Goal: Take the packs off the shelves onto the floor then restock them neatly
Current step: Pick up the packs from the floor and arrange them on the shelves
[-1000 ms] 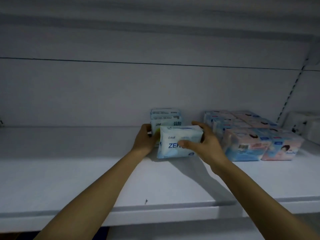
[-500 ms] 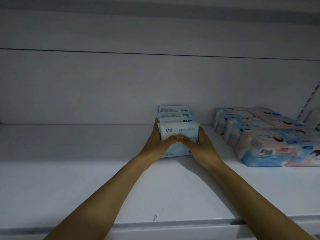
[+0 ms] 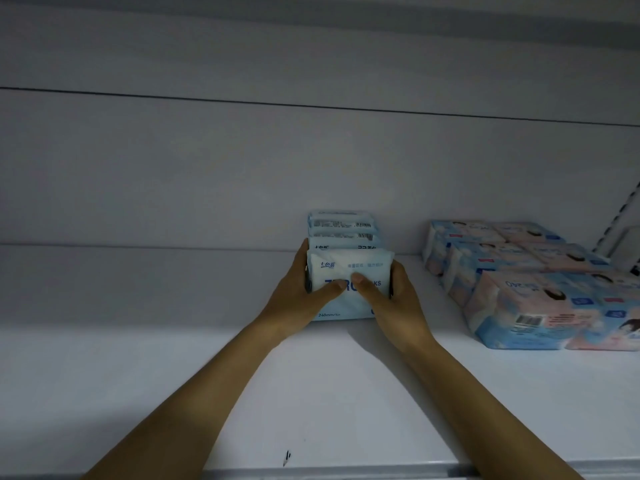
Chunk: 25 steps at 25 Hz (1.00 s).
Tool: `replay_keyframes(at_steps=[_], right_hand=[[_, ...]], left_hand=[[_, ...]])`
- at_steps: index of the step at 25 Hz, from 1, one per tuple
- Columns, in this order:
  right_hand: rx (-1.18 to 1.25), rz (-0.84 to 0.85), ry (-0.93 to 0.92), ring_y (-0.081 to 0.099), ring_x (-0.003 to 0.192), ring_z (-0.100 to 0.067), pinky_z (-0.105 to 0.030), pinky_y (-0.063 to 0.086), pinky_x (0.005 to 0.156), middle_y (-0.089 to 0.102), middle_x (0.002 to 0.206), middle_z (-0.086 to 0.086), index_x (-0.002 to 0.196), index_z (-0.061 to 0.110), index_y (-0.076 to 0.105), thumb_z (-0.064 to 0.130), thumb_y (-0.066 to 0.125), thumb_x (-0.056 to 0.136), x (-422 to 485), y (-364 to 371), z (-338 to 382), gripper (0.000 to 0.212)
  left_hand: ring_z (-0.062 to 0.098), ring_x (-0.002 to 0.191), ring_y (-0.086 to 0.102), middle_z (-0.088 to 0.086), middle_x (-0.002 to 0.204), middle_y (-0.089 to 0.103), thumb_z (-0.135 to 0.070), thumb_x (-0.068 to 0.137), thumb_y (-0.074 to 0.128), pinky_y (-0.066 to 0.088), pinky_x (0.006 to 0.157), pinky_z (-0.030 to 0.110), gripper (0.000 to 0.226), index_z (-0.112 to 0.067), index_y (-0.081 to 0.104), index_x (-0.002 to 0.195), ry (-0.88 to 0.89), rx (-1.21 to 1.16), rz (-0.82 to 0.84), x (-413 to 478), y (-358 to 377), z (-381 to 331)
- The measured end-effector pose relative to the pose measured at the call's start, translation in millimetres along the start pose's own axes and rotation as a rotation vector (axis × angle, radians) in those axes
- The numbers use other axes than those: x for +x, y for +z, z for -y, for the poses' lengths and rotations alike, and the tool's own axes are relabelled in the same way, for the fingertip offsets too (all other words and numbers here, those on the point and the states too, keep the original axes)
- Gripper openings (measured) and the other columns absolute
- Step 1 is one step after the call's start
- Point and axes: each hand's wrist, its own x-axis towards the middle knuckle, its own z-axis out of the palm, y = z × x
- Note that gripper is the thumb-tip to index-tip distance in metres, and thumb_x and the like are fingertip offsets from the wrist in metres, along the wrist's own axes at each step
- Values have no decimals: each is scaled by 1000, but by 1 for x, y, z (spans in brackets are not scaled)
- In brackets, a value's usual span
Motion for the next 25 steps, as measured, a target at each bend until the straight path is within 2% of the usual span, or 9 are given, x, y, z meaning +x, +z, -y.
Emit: replay_keyframes(at_steps=[5,8,10,12,15,16,19,22,25], right_hand=[[-31,-27,8,63,99,-3,-23,51,82,62,107,15,124,23,49,29,70,85,-4,0,9,44],[-50,-59,20,56,119,-15,-31,49,95,56,129,3,138,17,39,34,72,83,-15,-3,20,66],[-101,-85,-6,41,135,-20,-35,39,108,40,148,-5,148,13,26,39,70,84,-30,-12,35,82],[-117,-67,-63,35,138,-18,-25,33,108,35,151,-5,149,11,24,37,67,86,-53,-25,46,80],[-129,34,-167,40,122,-3,-1,29,91,41,134,10,145,16,31,33,65,89,-112,-45,59,68],[-145,61,-204,38,122,-1,-2,30,93,40,136,13,145,18,30,34,65,89,-134,-52,62,68],[-194,134,-276,31,137,-7,-26,30,109,33,152,8,148,24,26,44,64,87,-192,-66,55,75],[-211,246,-294,30,138,-7,-27,29,110,31,152,9,149,26,26,46,63,87,-254,-64,38,74],[-215,402,-226,30,139,-9,-29,29,112,31,153,6,149,23,26,48,62,87,-315,-45,15,76]], left_hand=[[6,125,52,-15,137,53,-29,84,73,46,101,28,76,-35,29,146,-39,69,-35,-6,0,-10],[12,145,21,-8,159,16,-36,79,76,30,116,37,110,-28,-5,153,-144,77,-120,-20,4,-28],[11,147,12,-9,161,6,-39,77,75,23,118,38,113,-29,-8,152,-116,88,-215,-36,8,-41],[11,146,12,-9,161,7,-40,81,72,18,117,30,105,-27,-3,153,-76,170,-286,-58,12,-56],[11,146,12,-8,161,9,-37,88,66,17,110,23,91,-25,4,154,24,287,-335,-110,32,-77],[10,146,12,-9,160,10,-37,89,65,17,109,23,89,-26,5,153,49,328,-347,-132,41,-85],[9,145,13,-8,160,12,-36,89,65,16,110,21,86,-24,9,153,59,482,-396,-205,64,-89],[7,144,15,-9,159,15,-36,88,66,16,109,20,86,-24,11,153,9,588,-414,-293,76,-75],[9,144,15,-7,159,16,-37,88,66,19,111,23,85,-22,13,153,-154,612,-456,-383,80,-57]])
